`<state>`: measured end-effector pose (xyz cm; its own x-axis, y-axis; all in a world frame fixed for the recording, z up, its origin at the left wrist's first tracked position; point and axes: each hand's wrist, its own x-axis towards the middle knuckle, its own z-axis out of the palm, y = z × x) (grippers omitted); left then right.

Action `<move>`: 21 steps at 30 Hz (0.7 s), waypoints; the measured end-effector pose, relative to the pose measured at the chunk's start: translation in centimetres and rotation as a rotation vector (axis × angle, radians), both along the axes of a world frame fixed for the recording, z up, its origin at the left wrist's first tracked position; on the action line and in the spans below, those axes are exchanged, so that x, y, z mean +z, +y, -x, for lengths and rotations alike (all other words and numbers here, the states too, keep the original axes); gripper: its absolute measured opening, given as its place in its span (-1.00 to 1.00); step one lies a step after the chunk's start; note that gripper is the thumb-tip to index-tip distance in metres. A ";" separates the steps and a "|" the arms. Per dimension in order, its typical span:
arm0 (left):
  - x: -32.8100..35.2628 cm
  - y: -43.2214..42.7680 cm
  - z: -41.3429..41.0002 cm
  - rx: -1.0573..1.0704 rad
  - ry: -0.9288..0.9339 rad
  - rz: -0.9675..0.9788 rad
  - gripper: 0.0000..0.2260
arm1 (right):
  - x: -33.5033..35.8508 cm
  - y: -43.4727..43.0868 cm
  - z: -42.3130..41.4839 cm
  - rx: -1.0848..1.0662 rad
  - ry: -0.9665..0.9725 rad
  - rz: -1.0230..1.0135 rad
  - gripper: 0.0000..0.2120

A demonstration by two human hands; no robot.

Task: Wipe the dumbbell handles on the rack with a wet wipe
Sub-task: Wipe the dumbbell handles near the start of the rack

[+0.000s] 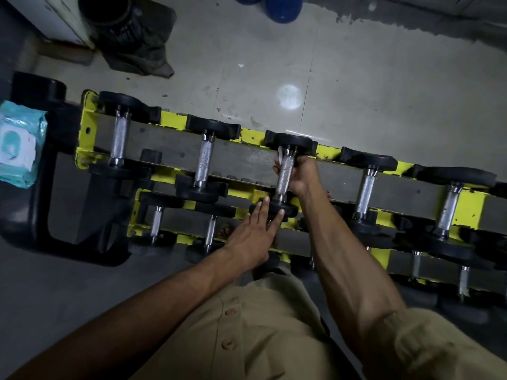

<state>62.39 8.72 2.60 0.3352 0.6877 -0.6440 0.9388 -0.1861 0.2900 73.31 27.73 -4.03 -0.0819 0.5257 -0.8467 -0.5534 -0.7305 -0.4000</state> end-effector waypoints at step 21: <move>-0.5 0.2 -1.6 0.012 0.019 -0.072 -0.20 | 5.9 -3.5 -0.5 2.246 -1.435 -1.254 -0.78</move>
